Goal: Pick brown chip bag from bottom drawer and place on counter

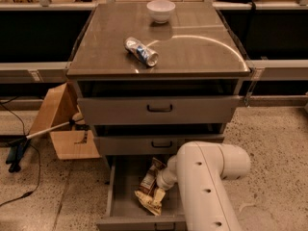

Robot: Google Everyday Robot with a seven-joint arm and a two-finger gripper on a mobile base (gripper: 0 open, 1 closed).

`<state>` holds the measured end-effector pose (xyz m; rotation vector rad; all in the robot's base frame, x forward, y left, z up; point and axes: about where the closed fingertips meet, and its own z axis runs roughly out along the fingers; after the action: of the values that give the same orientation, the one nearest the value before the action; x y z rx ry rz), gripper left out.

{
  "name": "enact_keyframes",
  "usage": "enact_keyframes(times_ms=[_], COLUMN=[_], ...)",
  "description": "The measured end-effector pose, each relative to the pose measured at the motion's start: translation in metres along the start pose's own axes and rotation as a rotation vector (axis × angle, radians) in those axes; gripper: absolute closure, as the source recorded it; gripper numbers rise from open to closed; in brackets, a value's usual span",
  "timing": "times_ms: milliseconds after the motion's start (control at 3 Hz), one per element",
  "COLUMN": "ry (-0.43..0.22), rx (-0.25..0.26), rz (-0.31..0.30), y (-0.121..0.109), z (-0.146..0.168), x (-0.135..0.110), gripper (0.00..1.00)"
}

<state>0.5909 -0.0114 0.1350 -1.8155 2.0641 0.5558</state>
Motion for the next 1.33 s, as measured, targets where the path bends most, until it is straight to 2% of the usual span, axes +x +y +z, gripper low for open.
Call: enact_keyframes(times_ms=[333,1333], ry=[0.000,0.000], rx=[0.000,0.000], rz=[0.000,0.000], y=[0.0000,0.0001], z=[0.0001,0.0002], x=[-0.0001,-0.0001], gripper=[0.19,0.89])
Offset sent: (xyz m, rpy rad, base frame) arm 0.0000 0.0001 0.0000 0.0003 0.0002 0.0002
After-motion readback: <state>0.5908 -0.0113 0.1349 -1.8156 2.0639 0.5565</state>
